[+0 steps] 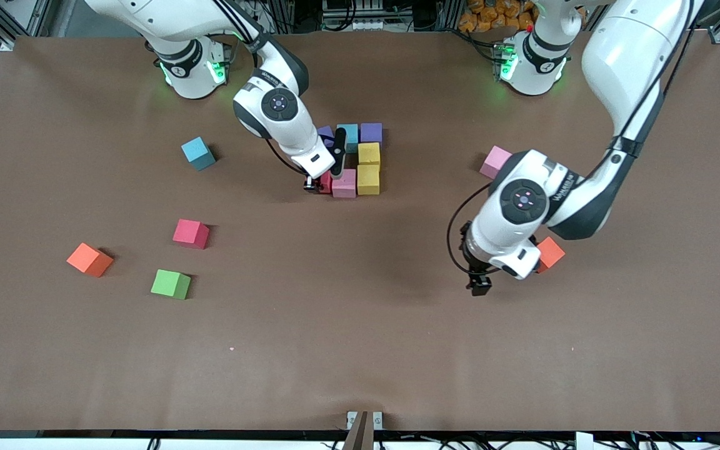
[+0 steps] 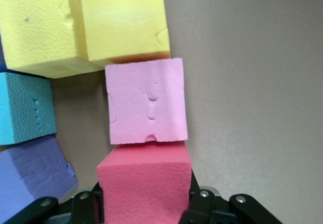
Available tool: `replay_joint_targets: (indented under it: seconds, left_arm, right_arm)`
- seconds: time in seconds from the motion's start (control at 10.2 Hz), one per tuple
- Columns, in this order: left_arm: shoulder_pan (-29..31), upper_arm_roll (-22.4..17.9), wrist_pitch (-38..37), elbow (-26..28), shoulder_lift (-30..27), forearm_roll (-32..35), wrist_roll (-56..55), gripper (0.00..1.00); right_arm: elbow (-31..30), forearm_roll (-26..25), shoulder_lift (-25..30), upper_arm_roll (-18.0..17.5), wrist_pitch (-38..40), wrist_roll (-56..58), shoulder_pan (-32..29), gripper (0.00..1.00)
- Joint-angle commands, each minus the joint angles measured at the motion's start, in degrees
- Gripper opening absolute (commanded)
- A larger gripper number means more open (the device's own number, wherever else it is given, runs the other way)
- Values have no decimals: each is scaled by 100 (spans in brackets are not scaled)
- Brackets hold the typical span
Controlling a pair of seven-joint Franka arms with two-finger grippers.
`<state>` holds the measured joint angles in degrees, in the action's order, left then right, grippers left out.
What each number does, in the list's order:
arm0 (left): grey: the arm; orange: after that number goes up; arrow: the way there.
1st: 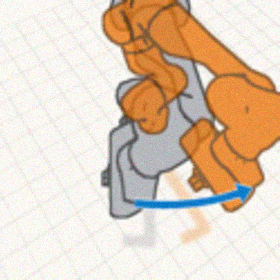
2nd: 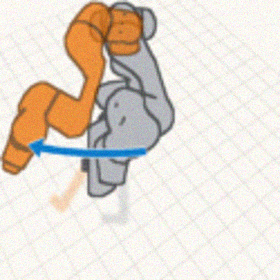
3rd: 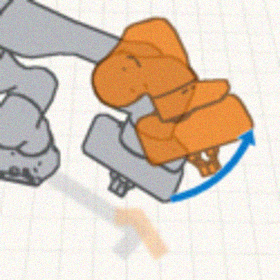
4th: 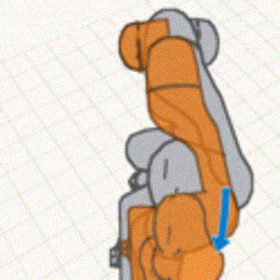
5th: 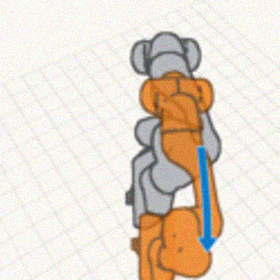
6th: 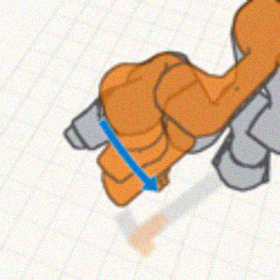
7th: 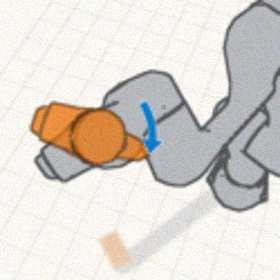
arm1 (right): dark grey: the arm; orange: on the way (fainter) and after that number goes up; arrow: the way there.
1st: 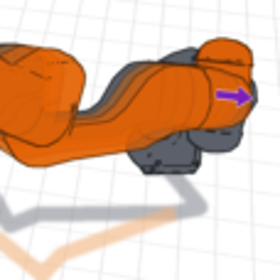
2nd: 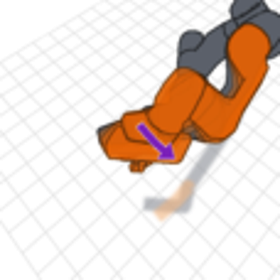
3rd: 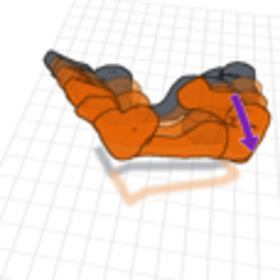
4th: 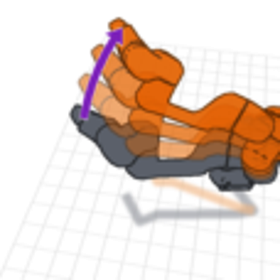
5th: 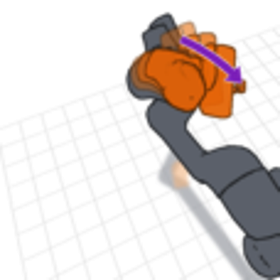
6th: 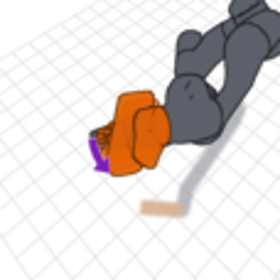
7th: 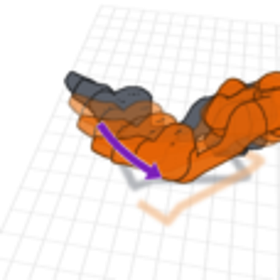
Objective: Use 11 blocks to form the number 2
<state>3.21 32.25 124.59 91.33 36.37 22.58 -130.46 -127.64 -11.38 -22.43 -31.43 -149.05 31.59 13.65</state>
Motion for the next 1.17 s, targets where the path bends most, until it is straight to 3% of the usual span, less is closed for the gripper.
replay_joint_targets:
  seconds: [0.0,0.59,0.88,1.08]
  left_arm:
    - [354,45,-58,313,-112,10,414,100]
    - [1163,36,-293,790,-147,63,1277,100]
    - [1480,36,-348,798,-147,45,972,100]
    - [1551,18,-339,789,-104,80,208,100]
  right_arm:
    - [-33,-241,-42,-21,-72,-127,-20,44]
    - [-24,-373,-209,32,-308,-127,-38,44]
    - [-24,-374,-280,76,-397,-127,-38,45]
    - [-24,-374,-306,76,-397,-127,-90,45]
